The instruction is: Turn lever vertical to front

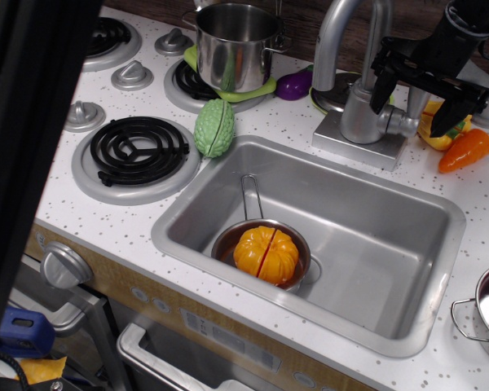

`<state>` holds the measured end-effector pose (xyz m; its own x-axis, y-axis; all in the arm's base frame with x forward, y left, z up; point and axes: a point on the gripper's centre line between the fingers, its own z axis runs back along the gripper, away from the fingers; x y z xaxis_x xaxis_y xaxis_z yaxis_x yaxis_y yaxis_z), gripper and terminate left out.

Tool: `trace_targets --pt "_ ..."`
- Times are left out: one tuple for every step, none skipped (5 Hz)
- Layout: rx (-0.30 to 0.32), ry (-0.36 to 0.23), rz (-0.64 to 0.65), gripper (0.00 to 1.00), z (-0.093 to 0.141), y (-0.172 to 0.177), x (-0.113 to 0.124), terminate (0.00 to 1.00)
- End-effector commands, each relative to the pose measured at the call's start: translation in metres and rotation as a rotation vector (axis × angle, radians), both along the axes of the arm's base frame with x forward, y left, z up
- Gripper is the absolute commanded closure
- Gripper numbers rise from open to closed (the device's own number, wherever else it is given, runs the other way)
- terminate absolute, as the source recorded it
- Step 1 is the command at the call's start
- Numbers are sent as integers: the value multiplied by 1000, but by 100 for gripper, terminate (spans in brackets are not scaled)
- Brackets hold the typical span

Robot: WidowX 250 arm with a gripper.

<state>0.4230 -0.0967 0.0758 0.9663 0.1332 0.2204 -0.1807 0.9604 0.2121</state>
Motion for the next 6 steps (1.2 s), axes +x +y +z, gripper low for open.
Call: trace_targets --pt "-9 -126 -12 0 34 -1 11 0" --pt "-5 -140 -17 0 35 0 18 0" --pt "-8 -155 -31 0 39 4 26 0" --pt "4 -176 -42 0 38 6 35 0" --pt "28 -193 -49 0 36 4 42 0" --pt "13 -207 -58 0 31 8 47 0"
